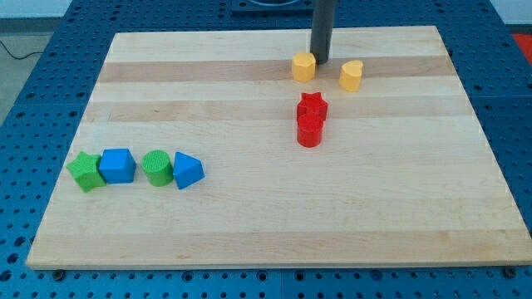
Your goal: Drag the yellow hexagon diagonally to red blocks
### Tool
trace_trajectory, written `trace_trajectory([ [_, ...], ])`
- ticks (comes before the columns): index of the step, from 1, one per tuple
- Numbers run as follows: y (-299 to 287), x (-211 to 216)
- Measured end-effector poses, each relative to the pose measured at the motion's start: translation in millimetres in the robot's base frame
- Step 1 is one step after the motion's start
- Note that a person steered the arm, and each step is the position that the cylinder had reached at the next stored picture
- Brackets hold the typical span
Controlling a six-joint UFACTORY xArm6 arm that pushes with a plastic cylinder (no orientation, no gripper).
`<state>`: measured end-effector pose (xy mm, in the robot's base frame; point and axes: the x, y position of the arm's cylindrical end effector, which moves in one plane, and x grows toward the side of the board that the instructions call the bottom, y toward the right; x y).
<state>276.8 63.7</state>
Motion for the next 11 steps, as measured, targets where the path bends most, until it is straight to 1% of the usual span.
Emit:
trace_trajectory([
  [1, -0.3, 37.8],
  [2, -23.0, 57.6],
  [3, -58.6, 60.2],
  [5, -132.3, 107.6],
  [6, -157.5, 93.7],
  [7, -157.5, 57.5],
  [8, -159.8, 38.7],
  [9, -203.9, 77.8],
  [10, -202.3, 114.0],
  [11, -163.3, 114.9],
])
